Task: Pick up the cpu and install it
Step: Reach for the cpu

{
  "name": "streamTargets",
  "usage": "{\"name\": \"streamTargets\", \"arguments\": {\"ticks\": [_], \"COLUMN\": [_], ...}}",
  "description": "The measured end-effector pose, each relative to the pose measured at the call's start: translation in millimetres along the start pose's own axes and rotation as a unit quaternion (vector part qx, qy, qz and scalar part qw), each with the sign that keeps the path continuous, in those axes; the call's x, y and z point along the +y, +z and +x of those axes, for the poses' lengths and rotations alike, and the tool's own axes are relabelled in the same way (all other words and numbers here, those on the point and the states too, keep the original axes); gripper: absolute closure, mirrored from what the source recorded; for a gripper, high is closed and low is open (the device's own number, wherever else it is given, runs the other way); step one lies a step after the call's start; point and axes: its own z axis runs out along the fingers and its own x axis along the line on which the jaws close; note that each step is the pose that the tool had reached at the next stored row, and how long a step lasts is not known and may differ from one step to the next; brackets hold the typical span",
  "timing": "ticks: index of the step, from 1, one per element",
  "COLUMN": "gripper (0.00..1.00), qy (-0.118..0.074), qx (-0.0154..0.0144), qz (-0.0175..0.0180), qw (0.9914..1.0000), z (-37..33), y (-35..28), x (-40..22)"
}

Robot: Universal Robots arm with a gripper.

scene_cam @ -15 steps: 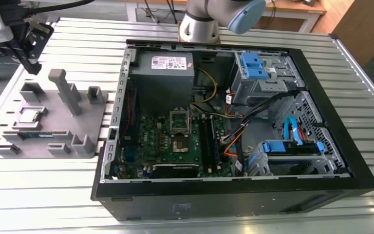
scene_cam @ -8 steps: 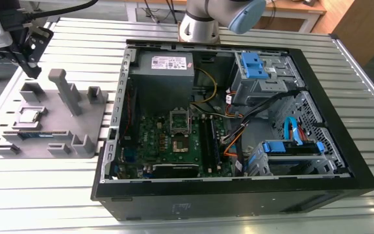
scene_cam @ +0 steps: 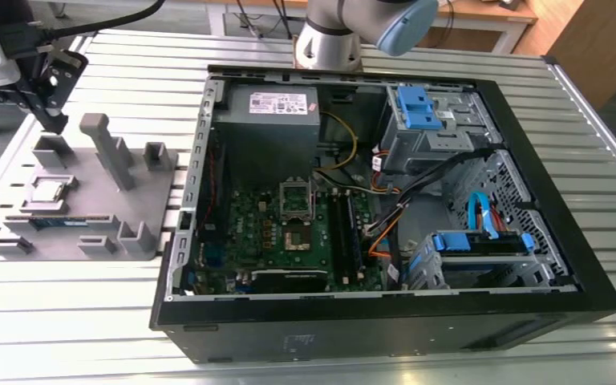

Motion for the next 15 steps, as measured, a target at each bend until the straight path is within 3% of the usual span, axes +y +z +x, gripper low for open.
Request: {"name": "streamTargets", "arguments": {"ticks": [15], "gripper": [0.89], "qy": [0.000], "qx": [0.0001], "qz": [0.0001], "qw": [1.00000], "z": [0.4], "y": [5.3], "x": [-3.6]}}
